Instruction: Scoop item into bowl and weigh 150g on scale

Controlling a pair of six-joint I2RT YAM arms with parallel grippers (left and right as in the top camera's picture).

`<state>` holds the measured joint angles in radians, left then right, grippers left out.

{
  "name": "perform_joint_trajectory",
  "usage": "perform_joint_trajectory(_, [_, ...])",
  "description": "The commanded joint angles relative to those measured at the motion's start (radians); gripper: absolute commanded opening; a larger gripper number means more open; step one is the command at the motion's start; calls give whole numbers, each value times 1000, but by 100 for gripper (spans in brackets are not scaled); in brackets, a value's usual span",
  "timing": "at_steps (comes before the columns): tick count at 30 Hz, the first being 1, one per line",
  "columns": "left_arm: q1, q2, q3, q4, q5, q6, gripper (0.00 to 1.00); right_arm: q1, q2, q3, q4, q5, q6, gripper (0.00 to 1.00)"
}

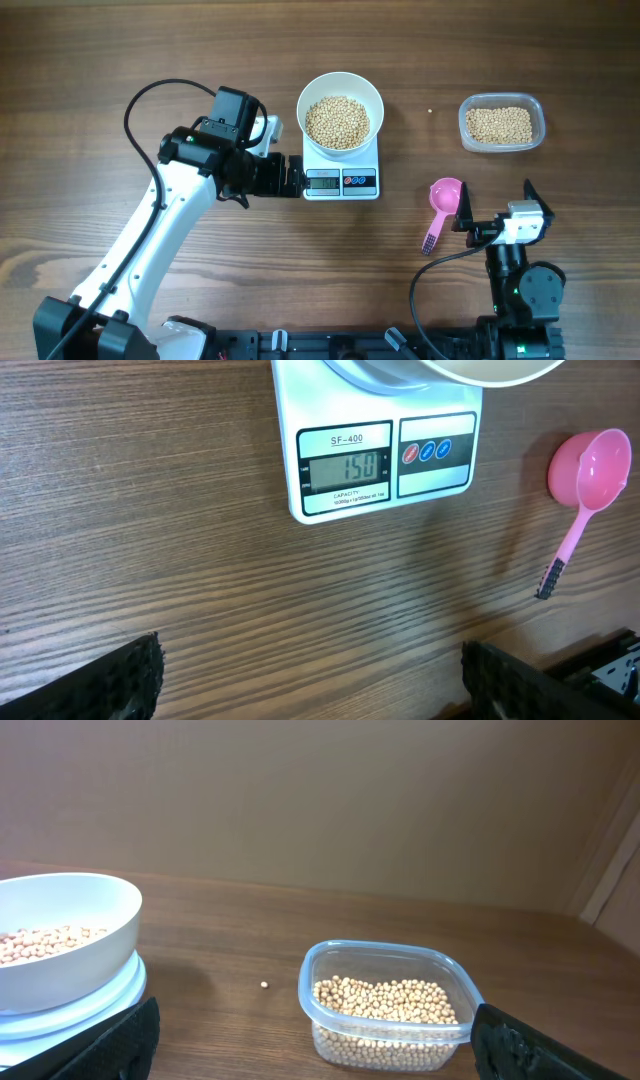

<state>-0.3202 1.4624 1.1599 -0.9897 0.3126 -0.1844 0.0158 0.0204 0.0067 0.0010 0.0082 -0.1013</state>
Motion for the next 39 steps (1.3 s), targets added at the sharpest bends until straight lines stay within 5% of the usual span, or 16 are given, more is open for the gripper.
perform_joint_trajectory(1, [3,6,-2,-1,3,20,100,-4,5,-2,5,-5,15,100])
perform_joint_trajectory(39, [3,-58,-2,11,-85,21,100,-4,5,-2,5,-5,15,100])
